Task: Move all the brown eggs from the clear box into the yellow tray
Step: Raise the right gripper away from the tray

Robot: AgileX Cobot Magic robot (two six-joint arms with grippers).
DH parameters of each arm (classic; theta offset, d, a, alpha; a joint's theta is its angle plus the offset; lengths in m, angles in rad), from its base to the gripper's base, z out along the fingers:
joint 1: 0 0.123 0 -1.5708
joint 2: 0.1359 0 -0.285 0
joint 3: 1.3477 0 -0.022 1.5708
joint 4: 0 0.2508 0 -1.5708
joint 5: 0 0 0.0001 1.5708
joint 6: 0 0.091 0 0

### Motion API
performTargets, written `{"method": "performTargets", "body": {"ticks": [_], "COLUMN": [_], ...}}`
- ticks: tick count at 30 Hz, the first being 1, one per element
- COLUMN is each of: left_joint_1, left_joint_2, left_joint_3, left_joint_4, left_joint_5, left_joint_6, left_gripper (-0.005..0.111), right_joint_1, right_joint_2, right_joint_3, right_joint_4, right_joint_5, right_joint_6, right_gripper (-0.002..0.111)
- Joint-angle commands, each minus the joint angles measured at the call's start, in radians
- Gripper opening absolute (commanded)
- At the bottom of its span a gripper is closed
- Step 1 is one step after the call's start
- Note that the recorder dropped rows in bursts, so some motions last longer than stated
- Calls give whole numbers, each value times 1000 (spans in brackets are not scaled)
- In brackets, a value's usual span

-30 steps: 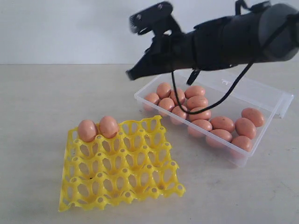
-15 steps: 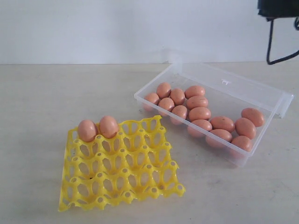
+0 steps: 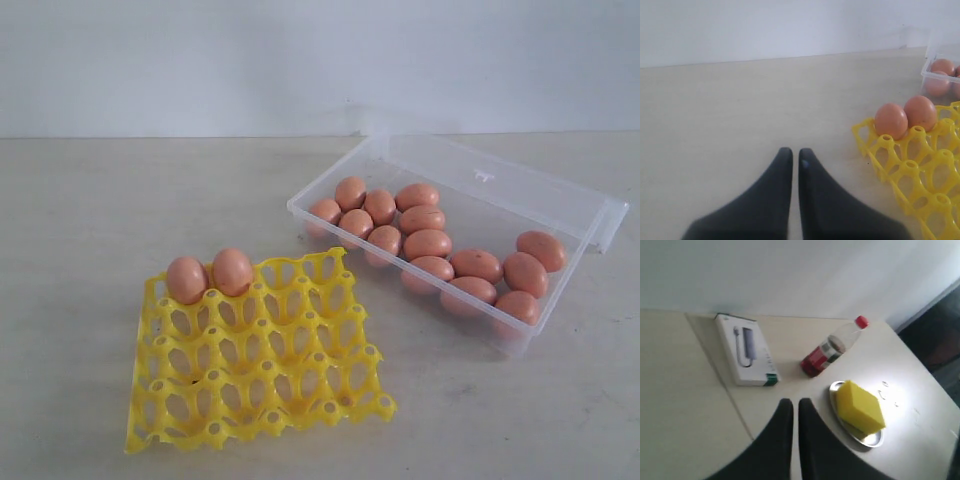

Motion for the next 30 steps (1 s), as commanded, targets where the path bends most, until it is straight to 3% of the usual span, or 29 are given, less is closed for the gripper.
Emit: {"method": "performTargets", "body": {"ticks": [1,5,8,13,17,20,24,26,28,30], "left_joint_1": [-4,-4,-4,-4,-4,-4,-4,-4,-4,-4], "left_joint_2": [-3,-3,-3,-3,-3,-3,-3,-3,-3,-3], "left_joint_3": [4,4,4,4,4,4,4,4,4,4], "left_joint_4": [1,1,1,1,1,1,1,1,1,1], "left_joint_5": [-4,-4,-4,-4,-4,-4,-4,-4,-4,-4], "left_joint_6": [1,1,1,1,1,1,1,1,1,1], "left_gripper": [4,4,4,4,4,4,4,4,4,4], "right_joint_1": [-5,-5,-5,-7,-28,-51,-51,-51,-51,-40], "right_joint_2": [-27,-25,-25,-25,-20,-16,-18,-29,-59,-105], "right_joint_3": [148,253,278,244,215,200,170,145,137,122], "right_joint_4": [-3,-3,-3,-32,-285,-462,-545,-553,-675,-1144], "right_joint_5": [322,536,564,386,258,146,-25,43,238,684], "right_joint_6": [27,232,347,510,749,1056,1598,1651,1591,1594], "right_gripper": [0,0,0,0,0,0,0,0,0,0]}}
